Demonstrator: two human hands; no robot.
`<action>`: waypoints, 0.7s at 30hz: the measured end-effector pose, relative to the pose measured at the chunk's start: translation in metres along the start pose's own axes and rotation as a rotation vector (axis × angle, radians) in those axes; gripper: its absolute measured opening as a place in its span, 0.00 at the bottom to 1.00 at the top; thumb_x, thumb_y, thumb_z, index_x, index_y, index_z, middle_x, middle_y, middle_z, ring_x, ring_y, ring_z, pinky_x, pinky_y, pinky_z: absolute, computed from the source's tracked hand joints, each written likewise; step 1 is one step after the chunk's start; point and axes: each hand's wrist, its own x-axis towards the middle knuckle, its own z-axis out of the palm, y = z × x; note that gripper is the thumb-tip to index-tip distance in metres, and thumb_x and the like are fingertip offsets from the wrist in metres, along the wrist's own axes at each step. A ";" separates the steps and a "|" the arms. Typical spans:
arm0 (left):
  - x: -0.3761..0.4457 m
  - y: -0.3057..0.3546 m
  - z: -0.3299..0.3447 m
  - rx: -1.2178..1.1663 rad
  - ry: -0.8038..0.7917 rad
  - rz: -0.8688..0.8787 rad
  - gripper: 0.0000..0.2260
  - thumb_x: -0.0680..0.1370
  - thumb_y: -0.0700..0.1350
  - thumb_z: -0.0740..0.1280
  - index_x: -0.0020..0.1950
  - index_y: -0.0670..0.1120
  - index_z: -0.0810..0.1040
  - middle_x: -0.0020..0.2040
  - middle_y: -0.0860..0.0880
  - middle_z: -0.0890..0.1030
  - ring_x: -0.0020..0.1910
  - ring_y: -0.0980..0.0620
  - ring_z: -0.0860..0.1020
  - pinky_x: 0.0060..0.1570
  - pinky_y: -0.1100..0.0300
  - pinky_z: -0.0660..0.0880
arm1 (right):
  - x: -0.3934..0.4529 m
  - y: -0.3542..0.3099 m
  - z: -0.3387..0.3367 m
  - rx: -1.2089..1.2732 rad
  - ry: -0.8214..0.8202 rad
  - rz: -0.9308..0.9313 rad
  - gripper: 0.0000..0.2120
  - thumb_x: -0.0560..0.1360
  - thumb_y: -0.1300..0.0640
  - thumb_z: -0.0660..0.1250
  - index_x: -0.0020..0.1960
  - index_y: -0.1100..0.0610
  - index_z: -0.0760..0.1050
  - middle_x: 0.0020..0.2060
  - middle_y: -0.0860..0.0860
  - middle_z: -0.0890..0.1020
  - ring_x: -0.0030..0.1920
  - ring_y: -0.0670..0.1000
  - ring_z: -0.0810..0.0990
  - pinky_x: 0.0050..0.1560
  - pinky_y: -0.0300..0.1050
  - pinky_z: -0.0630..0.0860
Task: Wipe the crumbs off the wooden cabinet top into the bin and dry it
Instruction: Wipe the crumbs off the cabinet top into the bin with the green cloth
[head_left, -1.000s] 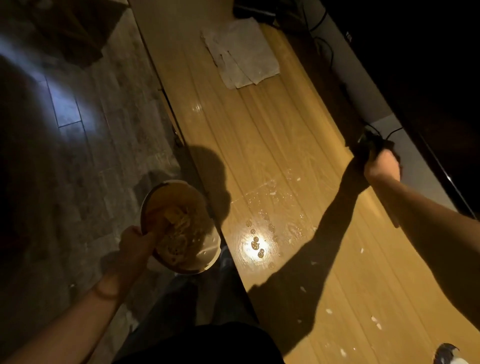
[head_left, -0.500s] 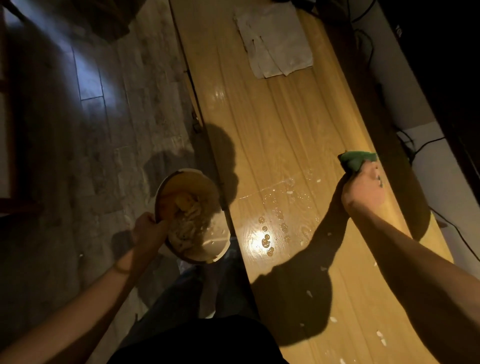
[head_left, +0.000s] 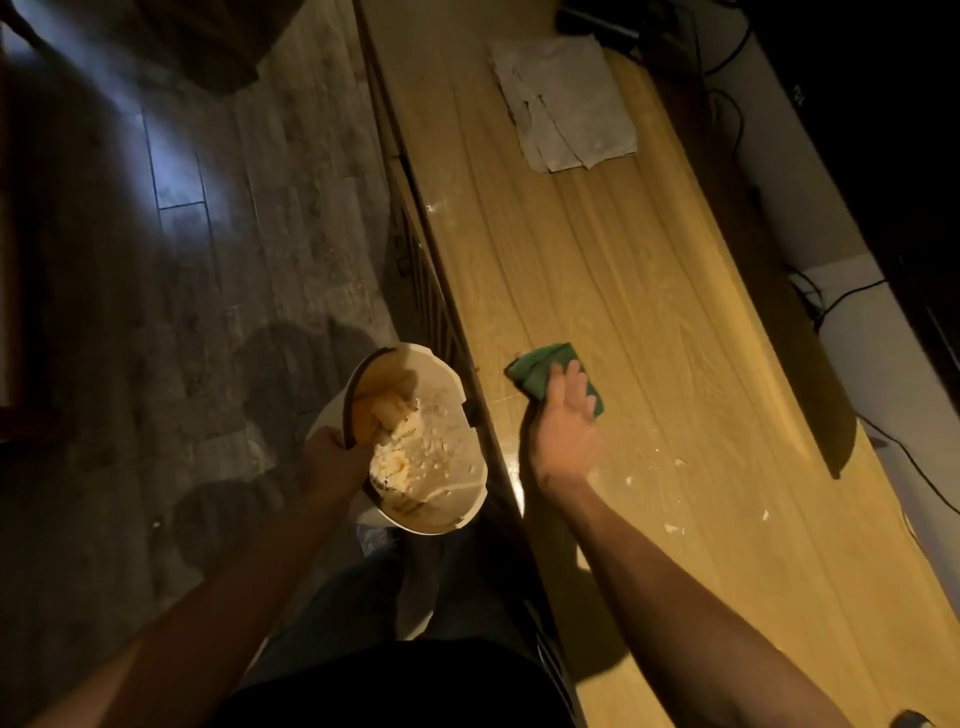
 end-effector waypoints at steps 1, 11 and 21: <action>0.000 -0.001 -0.002 -0.006 -0.006 -0.003 0.09 0.74 0.43 0.72 0.42 0.47 0.72 0.41 0.45 0.77 0.44 0.44 0.78 0.40 0.52 0.75 | -0.014 -0.016 0.005 0.013 -0.015 -0.038 0.29 0.81 0.63 0.51 0.81 0.53 0.57 0.81 0.57 0.58 0.73 0.62 0.68 0.55 0.57 0.81; -0.003 -0.012 -0.023 -0.078 -0.085 -0.018 0.07 0.73 0.42 0.72 0.45 0.47 0.74 0.47 0.42 0.80 0.50 0.40 0.80 0.52 0.44 0.80 | -0.062 -0.092 0.028 0.283 -0.206 -0.298 0.26 0.81 0.57 0.61 0.77 0.44 0.60 0.60 0.54 0.83 0.56 0.60 0.83 0.55 0.57 0.79; -0.011 -0.015 -0.015 -0.036 -0.097 0.000 0.09 0.75 0.42 0.72 0.47 0.48 0.72 0.47 0.46 0.78 0.51 0.42 0.79 0.49 0.49 0.76 | -0.046 -0.044 -0.003 0.724 -0.072 -0.120 0.18 0.83 0.54 0.63 0.73 0.54 0.70 0.51 0.56 0.85 0.50 0.59 0.84 0.48 0.49 0.78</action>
